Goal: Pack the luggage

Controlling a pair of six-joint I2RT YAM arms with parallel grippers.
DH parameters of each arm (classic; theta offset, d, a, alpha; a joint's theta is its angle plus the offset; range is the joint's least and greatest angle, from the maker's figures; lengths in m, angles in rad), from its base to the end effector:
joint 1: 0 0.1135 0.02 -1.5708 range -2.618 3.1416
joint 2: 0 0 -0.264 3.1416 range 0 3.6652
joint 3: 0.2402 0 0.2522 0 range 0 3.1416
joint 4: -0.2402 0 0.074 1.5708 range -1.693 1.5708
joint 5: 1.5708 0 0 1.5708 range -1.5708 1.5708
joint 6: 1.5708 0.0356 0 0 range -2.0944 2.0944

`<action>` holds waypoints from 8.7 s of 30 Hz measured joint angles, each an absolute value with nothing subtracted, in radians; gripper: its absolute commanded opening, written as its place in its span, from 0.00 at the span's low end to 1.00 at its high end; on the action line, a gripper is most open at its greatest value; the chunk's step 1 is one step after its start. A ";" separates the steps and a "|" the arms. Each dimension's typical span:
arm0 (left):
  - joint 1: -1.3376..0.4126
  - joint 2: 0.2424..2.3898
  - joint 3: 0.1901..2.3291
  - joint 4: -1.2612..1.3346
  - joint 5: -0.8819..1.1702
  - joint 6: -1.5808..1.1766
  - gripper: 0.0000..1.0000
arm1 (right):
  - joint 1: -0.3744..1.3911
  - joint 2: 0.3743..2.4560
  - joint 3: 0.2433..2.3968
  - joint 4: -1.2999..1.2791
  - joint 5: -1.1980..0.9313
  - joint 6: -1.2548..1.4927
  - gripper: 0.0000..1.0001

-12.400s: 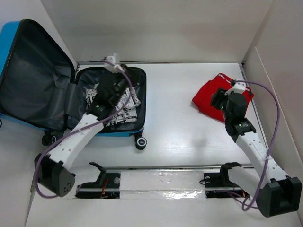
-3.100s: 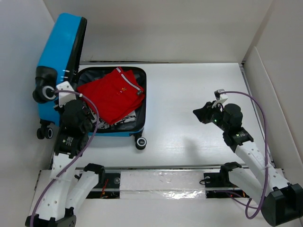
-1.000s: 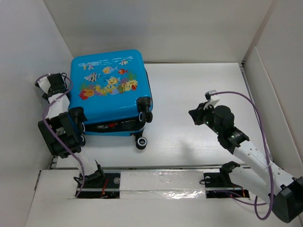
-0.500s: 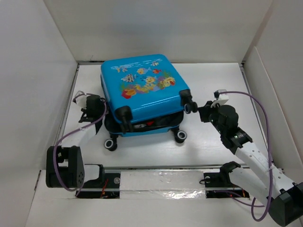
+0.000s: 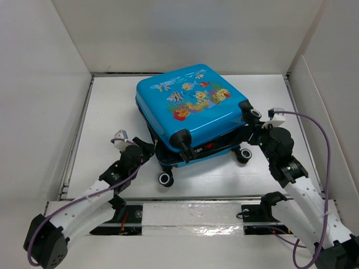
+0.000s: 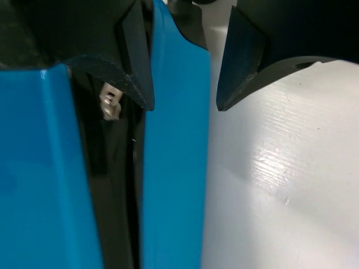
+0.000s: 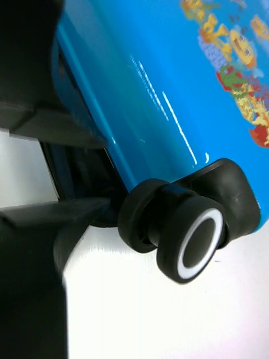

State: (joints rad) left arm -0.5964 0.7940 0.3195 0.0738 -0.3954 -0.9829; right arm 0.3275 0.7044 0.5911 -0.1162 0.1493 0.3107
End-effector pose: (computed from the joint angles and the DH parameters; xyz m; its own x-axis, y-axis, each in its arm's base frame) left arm 0.1555 -0.0890 0.2015 -0.3661 -0.6796 -0.6357 -0.1438 0.7163 -0.6829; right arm 0.1677 0.0514 0.2915 -0.2604 0.2308 -0.9375 -0.1064 0.9582 0.2655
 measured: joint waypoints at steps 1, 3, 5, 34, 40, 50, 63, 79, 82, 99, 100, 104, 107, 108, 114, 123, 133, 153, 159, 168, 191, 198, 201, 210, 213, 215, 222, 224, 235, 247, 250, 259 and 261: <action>-0.619 0.753 0.320 0.043 -0.414 -0.984 0.48 | 0.327 0.690 0.596 -0.127 0.152 0.311 0.57; -0.648 0.689 0.330 0.011 -0.457 -0.982 0.51 | 0.324 0.670 0.617 -0.153 0.163 0.312 0.68; -0.665 0.670 0.380 0.007 -0.506 -0.963 0.62 | 0.321 0.667 0.649 -0.168 0.178 0.313 0.74; 0.009 2.432 2.228 -0.089 0.228 -0.530 0.75 | 0.139 0.884 0.468 -0.128 0.016 0.451 0.00; -0.029 2.486 2.228 -0.029 0.357 -0.482 0.75 | 0.165 0.979 0.480 -0.083 -0.017 0.453 0.00; 0.014 2.260 1.503 0.592 0.448 -0.642 0.66 | 0.149 1.317 0.724 -0.094 0.038 0.387 0.00; -0.076 1.577 0.406 1.165 -0.162 -0.925 0.62 | 0.158 1.887 1.408 -0.202 0.043 0.204 0.00; -0.583 0.713 0.094 0.748 -0.412 -0.825 0.65 | 0.365 2.232 2.222 -0.330 -0.309 0.202 0.53; -0.598 0.656 0.099 0.678 -0.396 -0.816 0.67 | 0.455 2.168 2.179 -0.332 -0.381 0.218 0.62; -0.296 0.607 0.178 0.235 -0.355 -0.942 0.00 | 0.356 1.353 1.404 -0.171 -0.317 0.197 0.00; -0.250 0.629 0.161 0.251 -0.310 -0.942 0.00 | 0.357 1.287 1.345 -0.155 -0.304 0.198 0.00; -0.092 0.889 0.142 0.370 -0.093 -0.926 0.00 | 0.369 1.082 1.137 -0.076 -0.266 0.214 0.00; -0.092 1.103 0.174 0.437 0.015 -0.914 0.00 | 0.375 0.971 1.011 -0.065 -0.242 0.228 0.00; -0.108 1.162 0.195 0.456 0.043 -0.913 0.00 | 0.377 0.946 0.980 -0.065 -0.223 0.233 0.00; -0.173 1.472 0.375 0.648 0.168 -0.935 0.00 | 0.363 0.798 0.822 -0.096 -0.021 0.294 0.00; -0.247 1.493 0.409 0.762 0.076 -0.988 0.00 | 0.075 0.739 0.677 -0.118 0.033 0.418 1.00; -0.265 1.384 0.474 0.867 0.019 -0.979 0.00 | -0.268 1.026 0.711 0.119 -0.445 0.590 1.00; -0.303 1.539 0.746 0.557 -0.103 -0.807 0.01 | -0.263 0.823 0.558 0.037 -0.273 0.560 0.62; -0.363 1.534 0.767 0.476 -0.310 -0.725 0.55 | -0.270 0.879 0.501 0.020 -0.270 0.558 0.60; -0.393 1.475 0.691 0.422 -0.491 -0.741 0.72 | -0.270 0.706 0.512 -0.023 -0.231 0.524 0.42; -0.236 0.900 0.318 0.437 -0.175 -0.931 0.26 | -0.272 0.716 0.586 -0.118 -0.313 0.459 0.40; -0.274 1.086 0.279 0.534 0.039 -0.925 0.36 | -0.311 0.755 0.500 -0.061 -0.379 0.522 0.41; -0.274 1.093 0.275 0.569 0.094 -0.915 0.38 | -0.313 0.755 0.490 -0.051 -0.395 0.532 0.41; -0.274 1.180 0.275 0.685 0.195 -0.878 0.38 | -0.313 0.752 0.478 -0.031 -0.405 0.539 0.41; -0.273 1.252 0.279 0.741 0.226 -0.878 0.38 | -0.313 0.752 0.461 -0.024 -0.405 0.540 0.42; -0.274 1.286 0.284 0.783 0.243 -0.879 0.42 | -0.313 0.756 0.454 -0.023 -0.404 0.542 0.41; -0.287 1.336 0.284 0.848 0.242 -0.886 0.54 | -0.314 0.795 0.443 -0.004 -0.393 0.543 0.36; -0.296 1.353 0.286 0.849 0.232 -0.885 0.54 | -0.318 0.811 0.434 0.013 -0.385 0.548 0.27; -0.308 1.425 0.289 0.926 0.207 -0.901 0.57 | -0.368 0.966 0.409 0.117 -0.435 0.569 0.23; -0.355 1.517 0.388 0.968 0.148 -0.910 0.00 | -0.333 1.098 0.464 0.188 -0.405 0.516 0.31; -0.363 1.509 0.386 0.960 0.135 -0.897 0.00 | -0.308 1.132 0.493 0.192 -0.374 0.506 0.31; -0.508 1.424 0.274 1.013 -0.110 -0.898 0.00 | -0.187 1.251 0.607 0.202 -0.207 0.482 0.29; -0.554 1.383 0.231 1.021 -0.165 -0.914 0.00 | -0.171 1.286 0.640 0.201 -0.188 0.476 0.29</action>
